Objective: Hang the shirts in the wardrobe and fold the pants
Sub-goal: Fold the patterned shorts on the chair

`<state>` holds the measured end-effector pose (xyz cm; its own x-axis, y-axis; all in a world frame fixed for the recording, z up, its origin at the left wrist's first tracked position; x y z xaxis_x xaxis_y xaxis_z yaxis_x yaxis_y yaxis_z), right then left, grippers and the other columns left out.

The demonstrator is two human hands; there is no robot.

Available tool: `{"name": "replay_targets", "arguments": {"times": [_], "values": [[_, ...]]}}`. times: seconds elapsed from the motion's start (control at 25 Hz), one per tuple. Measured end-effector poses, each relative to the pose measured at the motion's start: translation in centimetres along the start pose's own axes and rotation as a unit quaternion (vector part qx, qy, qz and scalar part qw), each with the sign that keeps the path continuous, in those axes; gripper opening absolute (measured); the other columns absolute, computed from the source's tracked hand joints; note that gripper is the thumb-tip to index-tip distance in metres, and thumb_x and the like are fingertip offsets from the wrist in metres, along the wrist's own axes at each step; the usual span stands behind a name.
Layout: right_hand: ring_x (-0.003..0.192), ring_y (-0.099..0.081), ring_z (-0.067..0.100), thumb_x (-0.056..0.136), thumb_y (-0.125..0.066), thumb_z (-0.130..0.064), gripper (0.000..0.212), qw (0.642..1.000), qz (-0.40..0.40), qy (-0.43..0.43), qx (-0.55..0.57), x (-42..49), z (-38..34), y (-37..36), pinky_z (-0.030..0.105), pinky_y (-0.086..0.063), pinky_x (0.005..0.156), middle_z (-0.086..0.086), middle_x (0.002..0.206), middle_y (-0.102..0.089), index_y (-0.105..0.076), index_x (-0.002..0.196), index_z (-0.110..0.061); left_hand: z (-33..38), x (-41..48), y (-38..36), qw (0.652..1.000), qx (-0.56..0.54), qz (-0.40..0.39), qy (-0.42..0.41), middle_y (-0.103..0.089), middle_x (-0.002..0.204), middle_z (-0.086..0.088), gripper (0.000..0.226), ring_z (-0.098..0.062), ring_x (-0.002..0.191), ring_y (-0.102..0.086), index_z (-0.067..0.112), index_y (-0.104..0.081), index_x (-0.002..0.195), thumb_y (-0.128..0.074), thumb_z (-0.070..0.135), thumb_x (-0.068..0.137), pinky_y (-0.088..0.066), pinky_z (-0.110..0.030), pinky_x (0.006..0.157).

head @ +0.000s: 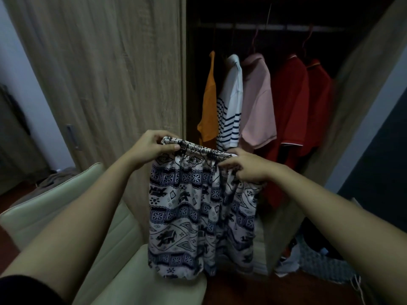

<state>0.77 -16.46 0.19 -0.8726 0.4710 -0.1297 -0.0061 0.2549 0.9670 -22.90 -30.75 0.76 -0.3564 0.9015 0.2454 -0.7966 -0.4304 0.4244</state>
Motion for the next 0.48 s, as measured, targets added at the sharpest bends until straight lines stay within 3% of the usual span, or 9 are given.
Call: {"name": "replay_targets", "arguments": {"times": [0.04,0.08,0.12,0.16,0.2,0.28,0.36,0.48], "values": [[0.109,-0.056,0.023,0.079,-0.046,0.002,0.068,0.999,-0.018,-0.007,0.042,0.2,-0.2,0.1,0.029,-0.051,0.08,0.003,0.14,-0.038,-0.044,0.136,-0.034,-0.1,0.0,-0.3,1.0,0.008,0.016,0.006,-0.072,0.088,-0.001,0.015,-0.013,0.083,-0.069,0.02,-0.071,0.091,-0.073,0.013,0.079,-0.056,-0.024,0.075],[0.09,-0.064,0.019,0.081,-0.046,0.002,0.065,0.993,-0.028,-0.019,0.109,0.4,-0.6,0.1,0.025,-0.049,0.066,0.003,0.124,-0.052,-0.042,0.138,-0.027,-0.2,0.1,-0.7,0.999,0.027,0.042,0.01,-0.072,0.088,0.0,0.014,-0.014,0.083,-0.069,0.021,-0.071,0.09,-0.074,0.015,0.078,-0.056,-0.027,0.077],[0.069,-0.063,0.012,0.085,-0.048,-0.001,0.058,0.981,-0.03,-0.044,0.189,0.5,-1.1,0.0,0.021,-0.045,0.056,0.002,0.106,-0.057,-0.04,0.14,-0.02,-0.2,0.0,-1.1,0.996,0.054,0.074,0.008,-0.072,0.087,0.0,0.013,-0.014,0.083,-0.068,0.022,-0.071,0.09,-0.075,0.018,0.078,-0.056,-0.03,0.078],[0.063,-0.059,0.007,0.09,-0.05,-0.008,0.049,0.96,-0.022,-0.078,0.267,0.9,-1.8,-0.2,0.02,-0.043,0.054,0.002,0.096,-0.057,-0.041,0.138,-0.014,0.1,0.0,-1.7,0.992,0.078,0.097,-0.003,-0.072,0.087,0.002,0.014,-0.012,0.083,-0.068,0.024,-0.072,0.091,-0.075,0.022,0.077,-0.057,-0.032,0.079],[0.068,-0.057,0.007,0.094,-0.049,-0.017,0.038,0.929,-0.008,-0.113,0.353,1.3,-2.4,-0.2,0.021,-0.044,0.058,0.003,0.095,-0.057,-0.046,0.131,-0.009,0.5,-0.1,-2.5,0.99,0.093,0.104,-0.016,-0.073,0.087,0.004,0.016,-0.011,0.084,-0.068,0.025,-0.073,0.092,-0.076,0.024,0.077,-0.057,-0.034,0.08],[0.075,-0.056,0.01,0.099,-0.037,-0.02,0.022,0.821,0.018,-0.167,0.545,1.8,-3.6,0.1,0.025,-0.05,0.067,0.004,0.093,-0.059,-0.055,0.107,-0.01,1.7,-0.4,-4.3,0.993,0.097,0.065,-0.027,-0.073,0.089,0.007,0.021,-0.008,0.087,-0.068,0.026,-0.074,0.098,-0.075,0.024,0.077,-0.056,-0.036,0.084],[0.077,-0.058,0.013,0.099,-0.031,-0.014,0.025,0.734,0.065,-0.186,0.65,2.3,-3.9,0.9,0.028,-0.055,0.067,0.005,0.087,-0.059,-0.054,0.091,-0.011,2.3,-1.0,-5.6,0.995,0.095,0.017,-0.025,-0.073,0.091,0.006,0.025,-0.007,0.086,-0.068,0.027,-0.072,0.104,-0.071,0.024,0.079,-0.055,-0.034,0.083],[0.084,-0.058,0.024,0.093,-0.033,-0.011,0.017,0.645,0.116,-0.193,0.73,2.6,-4.0,1.8,0.037,-0.058,0.066,0.013,0.093,-0.056,-0.049,0.097,-0.005,2.7,-1.9,-6.2,0.992,0.112,0.011,-0.052,-0.073,0.091,0.007,0.033,-0.003,0.08,-0.068,0.027,-0.068,0.112,-0.065,0.038,0.081,-0.055,-0.032,0.079]]}}
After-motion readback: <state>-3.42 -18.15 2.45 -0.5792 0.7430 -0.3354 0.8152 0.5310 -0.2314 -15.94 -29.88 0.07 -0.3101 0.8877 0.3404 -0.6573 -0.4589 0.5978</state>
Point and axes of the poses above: each hand's wrist, its own x-axis towards the middle knuckle, its own y-axis out of the back of the hand, z = x × y, the point moved 1 cm from there along x, towards the middle knuckle
